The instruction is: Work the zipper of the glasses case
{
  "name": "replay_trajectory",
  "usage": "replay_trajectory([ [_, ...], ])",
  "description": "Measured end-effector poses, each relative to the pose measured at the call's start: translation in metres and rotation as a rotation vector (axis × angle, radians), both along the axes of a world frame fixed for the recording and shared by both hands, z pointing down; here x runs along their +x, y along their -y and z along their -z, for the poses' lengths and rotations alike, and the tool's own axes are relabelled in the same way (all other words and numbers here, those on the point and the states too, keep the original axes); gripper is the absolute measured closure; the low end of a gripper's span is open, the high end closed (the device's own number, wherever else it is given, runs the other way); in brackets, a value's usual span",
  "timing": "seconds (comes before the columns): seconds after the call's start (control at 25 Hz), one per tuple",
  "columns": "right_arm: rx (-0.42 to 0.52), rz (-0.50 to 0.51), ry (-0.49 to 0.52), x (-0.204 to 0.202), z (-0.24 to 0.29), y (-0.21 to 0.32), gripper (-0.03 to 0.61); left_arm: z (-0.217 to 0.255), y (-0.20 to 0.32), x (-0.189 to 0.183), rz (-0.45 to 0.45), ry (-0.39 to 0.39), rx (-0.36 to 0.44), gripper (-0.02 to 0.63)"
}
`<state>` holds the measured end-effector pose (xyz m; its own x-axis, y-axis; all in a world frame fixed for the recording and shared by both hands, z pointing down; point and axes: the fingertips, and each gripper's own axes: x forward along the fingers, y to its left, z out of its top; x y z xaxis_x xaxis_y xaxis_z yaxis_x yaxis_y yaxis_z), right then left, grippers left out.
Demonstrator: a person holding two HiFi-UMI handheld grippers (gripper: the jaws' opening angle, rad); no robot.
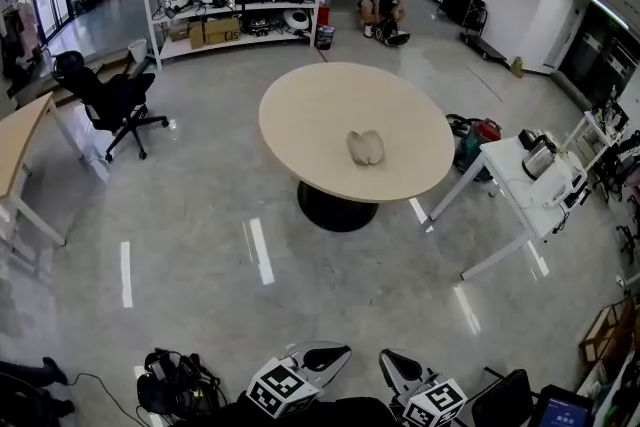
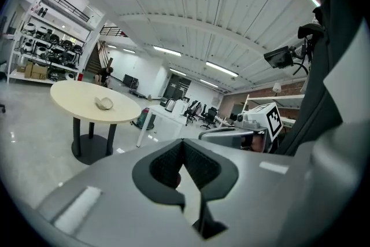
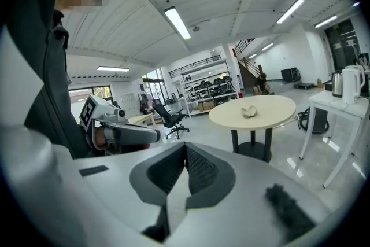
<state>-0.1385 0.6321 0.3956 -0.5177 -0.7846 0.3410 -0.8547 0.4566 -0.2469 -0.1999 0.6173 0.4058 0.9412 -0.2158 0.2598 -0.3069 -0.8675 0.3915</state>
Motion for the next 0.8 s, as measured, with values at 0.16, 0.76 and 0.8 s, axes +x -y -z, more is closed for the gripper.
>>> replay_trajectory([
  [0.16,-0.032,0.012,0.004,-0.003,-0.006,0.032,0.575,-0.007,0.036,0.0,0.006,-0.006,-0.029,0.607],
  [0.76,0.082,0.109,0.085,0.11,0.009,0.206,0.574,0.015,0.202,0.088,0.253,0.061,0.06,0.607],
  [0.8,0.096,0.117,0.083,0.121,0.013,0.216,0.571,0.02,0.21,0.099,0.265,0.067,0.08,0.607],
])
